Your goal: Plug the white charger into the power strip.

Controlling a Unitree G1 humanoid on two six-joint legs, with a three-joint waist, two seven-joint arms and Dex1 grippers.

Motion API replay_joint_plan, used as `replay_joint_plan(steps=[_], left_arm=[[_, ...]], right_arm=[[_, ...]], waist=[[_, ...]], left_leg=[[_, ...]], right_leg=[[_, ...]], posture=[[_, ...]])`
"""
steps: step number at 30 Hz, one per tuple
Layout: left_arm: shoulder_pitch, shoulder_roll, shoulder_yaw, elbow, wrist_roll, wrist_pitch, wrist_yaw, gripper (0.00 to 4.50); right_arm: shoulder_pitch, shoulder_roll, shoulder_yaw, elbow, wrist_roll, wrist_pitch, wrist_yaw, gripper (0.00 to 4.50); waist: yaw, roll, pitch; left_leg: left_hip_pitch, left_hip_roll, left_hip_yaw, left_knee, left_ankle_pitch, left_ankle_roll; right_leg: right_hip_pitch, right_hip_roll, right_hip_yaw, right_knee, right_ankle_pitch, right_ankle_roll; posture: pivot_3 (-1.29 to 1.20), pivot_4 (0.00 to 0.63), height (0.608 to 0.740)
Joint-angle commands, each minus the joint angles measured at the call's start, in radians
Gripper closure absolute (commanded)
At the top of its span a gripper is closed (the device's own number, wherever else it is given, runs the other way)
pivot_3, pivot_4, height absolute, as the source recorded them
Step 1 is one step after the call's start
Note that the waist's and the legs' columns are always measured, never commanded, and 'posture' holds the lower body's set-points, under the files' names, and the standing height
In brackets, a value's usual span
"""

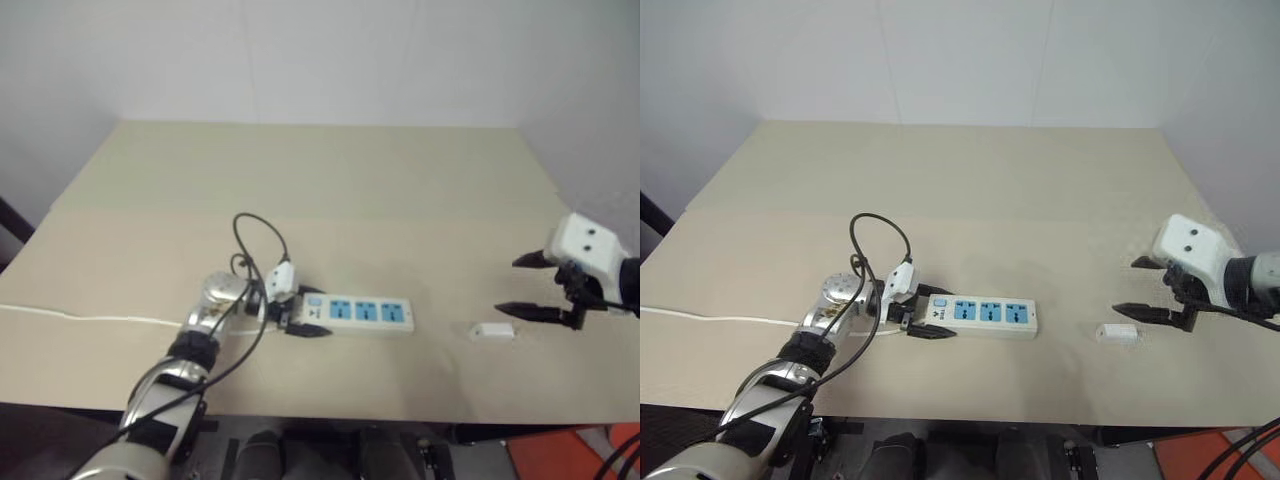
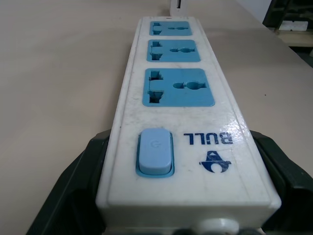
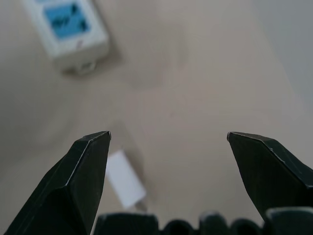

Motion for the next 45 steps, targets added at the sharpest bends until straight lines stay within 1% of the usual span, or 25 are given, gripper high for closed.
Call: replay_joint_plan(steps=[1, 6, 12, 20, 30, 38, 41, 43, 45], left_arm=[[0.014, -0.009, -0.017, -0.056, 0.007, 0.017, 0.02, 1.17], [0.029, -0.012, -0.028, -0.069, 0.022, 0.002, 0.046, 1.17], [0.054, -0.004, -0.053, -0.069, 0.049, -0.055, 0.054, 1.17], [0.064, -0.005, -0.066, -0.075, 0.045, -0.056, 0.052, 1.17], [0.075, 0.0, -0.068, -0.087, 0.046, -0.051, 0.065, 1.17], [0.078, 0.013, -0.062, -0.097, 0.043, -0.042, 0.075, 1.17], [0.084, 0.019, -0.059, -0.101, 0.043, -0.04, 0.081, 1.17], [0.087, 0.021, -0.059, -0.104, 0.042, -0.038, 0.084, 1.17], [0.088, 0.023, -0.06, -0.108, 0.043, -0.036, 0.088, 1.17]], right_arm=[[-0.069, -0.034, 0.076, 0.019, -0.057, -0.048, 0.059, 0.0], [-0.129, -0.01, 0.184, 0.046, -0.125, -0.07, 0.098, 0.0], [-0.162, 0.013, 0.234, 0.06, -0.154, -0.074, 0.127, 0.0], [-0.214, 0.009, 0.338, 0.044, -0.228, -0.02, 0.182, 0.0], [-0.273, 0.093, 0.474, 0.1, -0.37, -0.016, 0.178, 0.0], [-0.302, 0.149, 0.524, 0.149, -0.437, -0.027, 0.18, 0.0], [-0.312, 0.166, 0.536, 0.156, -0.457, -0.023, 0.192, 0.63], [-0.311, 0.172, 0.538, 0.155, -0.463, -0.02, 0.198, 1.27], [-0.31, 0.176, 0.538, 0.151, -0.472, -0.022, 0.202, 2.03]], waist=[[0.0, 0.0, 0.0], [0.003, 0.0, 0.0], [0.004, 0.0, 0.0], [0.004, 0.002, -0.001], [0.006, 0.003, -0.002], [0.006, 0.004, -0.002], [0.002, 0.004, -0.002], [0.001, 0.004, -0.002], [0.001, 0.004, -0.002]], left_leg=[[0.0, 0.0, 0.0, 0.0, 0.0, 0.0], [0.0, 0.0, 0.0, 0.0, 0.0, 0.0], [0.0, 0.0, 0.0, 0.0, 0.0, 0.0], [0.0, 0.0, 0.0, 0.0, 0.0, 0.0], [0.0, 0.0, 0.0, 0.001, 0.0, 0.0], [0.001, 0.0, 0.0, 0.001, 0.0, 0.0], [0.001, 0.0, 0.0, 0.001, 0.0, 0.0], [0.001, 0.0, 0.0, 0.001, 0.0, 0.0], [0.001, 0.0, 0.0, 0.001, 0.0, 0.0]], right_leg=[[0.0, 0.0, 0.0, 0.0, 0.0, 0.0], [0.0, 0.0, 0.0, 0.0, 0.0, 0.0], [0.0, 0.0, 0.0, 0.0, 0.0, 0.0], [0.0, 0.0, 0.0, 0.0, 0.0, 0.0], [0.0, 0.0, 0.0, 0.0, 0.0, 0.0], [0.0, 0.0, 0.0, 0.0, 0.0, 0.0], [0.0, 0.0, 0.0, 0.001, 0.0, 0.0], [0.0, 0.0, 0.0, 0.001, 0.0, 0.0], [0.0, 0.0, 0.0, 0.001, 0.0, 0.0]], posture=[[0.0, 0.15, 0.74], [0.0, 0.15, 0.74], [0.0, 0.15, 0.74], [0.0, 0.15, 0.74], [0.0, 0.15, 0.74], [0.0, 0.15, 0.74], [0.0, 0.15, 0.74], [0.0, 0.15, 0.74], [0.0, 0.15, 0.74]])
